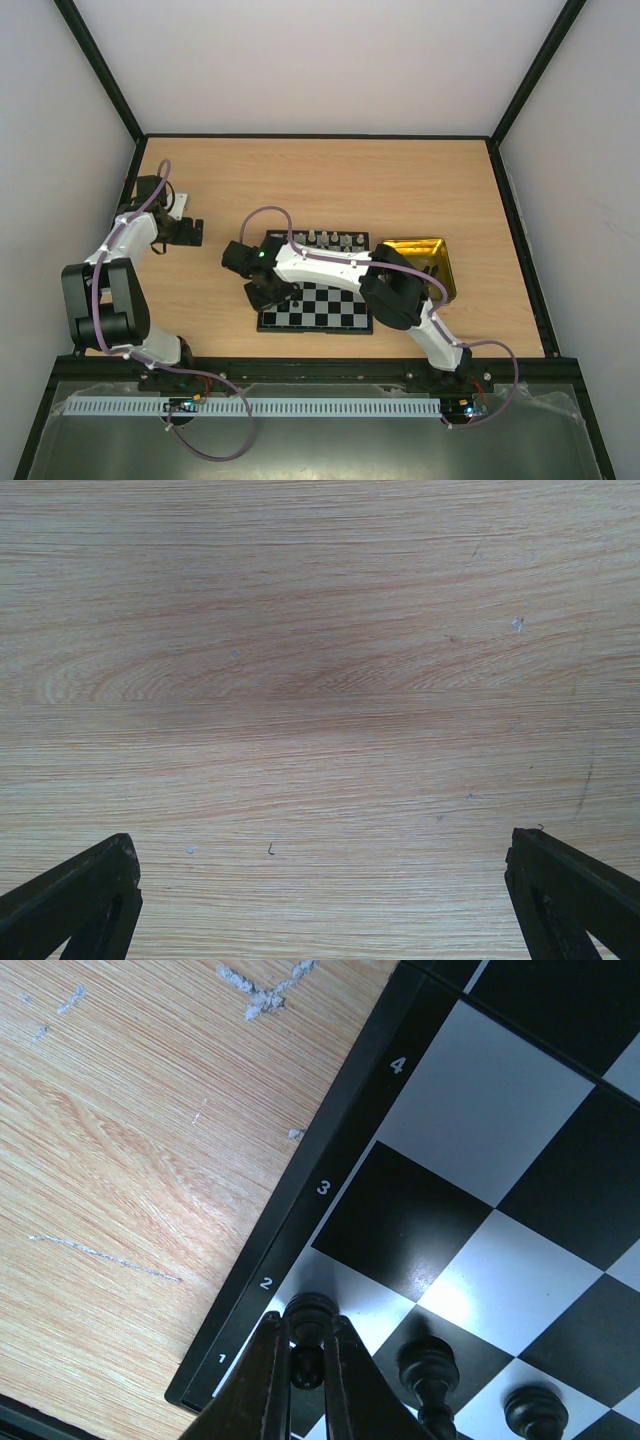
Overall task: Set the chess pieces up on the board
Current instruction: Move the chess piece to the chessboard, then pick up the chess piece from the storage box.
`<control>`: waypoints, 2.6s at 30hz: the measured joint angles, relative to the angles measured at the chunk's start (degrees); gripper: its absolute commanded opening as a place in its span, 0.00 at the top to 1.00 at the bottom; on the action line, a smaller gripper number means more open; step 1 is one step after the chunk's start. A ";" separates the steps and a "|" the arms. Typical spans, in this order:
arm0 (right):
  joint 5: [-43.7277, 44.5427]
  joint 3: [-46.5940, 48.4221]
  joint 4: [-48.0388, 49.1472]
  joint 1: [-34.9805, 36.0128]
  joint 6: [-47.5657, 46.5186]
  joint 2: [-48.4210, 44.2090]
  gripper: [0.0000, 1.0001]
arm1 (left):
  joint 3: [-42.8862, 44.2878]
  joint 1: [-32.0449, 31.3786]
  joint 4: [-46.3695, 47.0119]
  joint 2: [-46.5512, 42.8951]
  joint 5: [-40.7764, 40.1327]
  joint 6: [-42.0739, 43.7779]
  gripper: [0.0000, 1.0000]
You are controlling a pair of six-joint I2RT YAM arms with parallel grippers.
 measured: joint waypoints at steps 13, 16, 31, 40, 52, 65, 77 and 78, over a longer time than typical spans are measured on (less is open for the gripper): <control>0.31 -0.70 0.07 0.00 0.20 0.00 0.78 | 0.00 0.04 -0.02 0.00 0.02 0.00 0.01; 0.42 -0.70 0.11 0.00 0.59 0.00 0.72 | 0.00 0.15 -0.02 0.00 0.02 0.00 0.01; 0.50 0.46 -0.22 0.00 0.81 0.00 0.71 | 0.00 0.22 -0.02 0.00 0.20 0.00 0.01; 2.86 10.01 -3.54 -1.46 1.27 -1.11 0.70 | 0.00 0.24 -0.15 0.00 0.24 0.11 0.01; 14.21 -10.64 -4.42 -31.32 3.23 -26.95 0.71 | 0.31 -0.46 -1.18 -0.11 0.13 0.63 0.01; 13.22 -34.84 -0.20 -46.69 3.06 -39.30 0.75 | 2.69 -2.60 -1.90 -0.11 -0.70 0.61 0.01; 9.79 -40.65 5.77 -48.57 1.44 -38.62 0.76 | 2.69 -3.96 -2.58 -0.11 -1.05 0.59 0.01; 9.57 -40.65 6.29 -48.57 1.22 -38.16 0.76 | 2.69 -3.96 -2.62 -0.11 -1.11 0.59 0.01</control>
